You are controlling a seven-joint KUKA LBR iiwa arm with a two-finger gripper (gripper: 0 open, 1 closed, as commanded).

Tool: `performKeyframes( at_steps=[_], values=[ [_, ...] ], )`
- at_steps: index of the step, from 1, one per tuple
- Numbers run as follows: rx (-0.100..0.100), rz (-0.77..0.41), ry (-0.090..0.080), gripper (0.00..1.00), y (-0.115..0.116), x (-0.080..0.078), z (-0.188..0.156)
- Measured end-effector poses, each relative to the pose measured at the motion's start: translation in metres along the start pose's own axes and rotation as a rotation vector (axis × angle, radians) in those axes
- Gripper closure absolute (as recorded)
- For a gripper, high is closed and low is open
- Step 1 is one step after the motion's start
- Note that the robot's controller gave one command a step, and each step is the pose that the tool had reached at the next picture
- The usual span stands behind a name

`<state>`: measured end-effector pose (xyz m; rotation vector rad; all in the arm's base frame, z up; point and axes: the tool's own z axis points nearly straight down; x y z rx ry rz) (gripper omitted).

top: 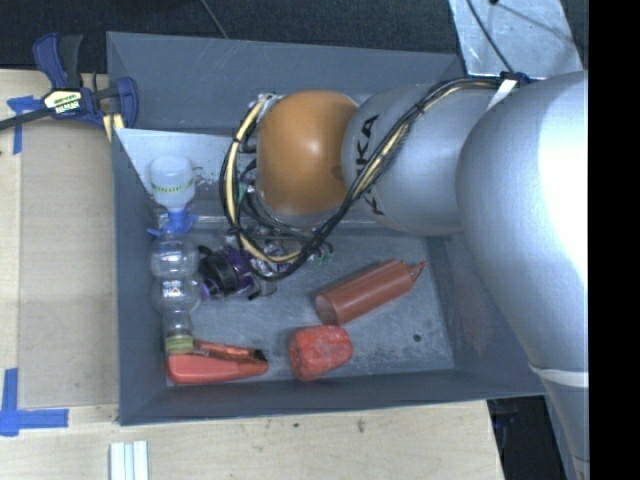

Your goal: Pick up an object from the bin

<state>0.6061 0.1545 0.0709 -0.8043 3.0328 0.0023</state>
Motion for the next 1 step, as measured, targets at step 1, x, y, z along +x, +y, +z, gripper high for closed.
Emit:
performKeyframes(
  at_steps=[1],
  values=[
    [0.0,0.008,0.002,1.0,-0.0178,0.0042,-0.1207]
  ],
)
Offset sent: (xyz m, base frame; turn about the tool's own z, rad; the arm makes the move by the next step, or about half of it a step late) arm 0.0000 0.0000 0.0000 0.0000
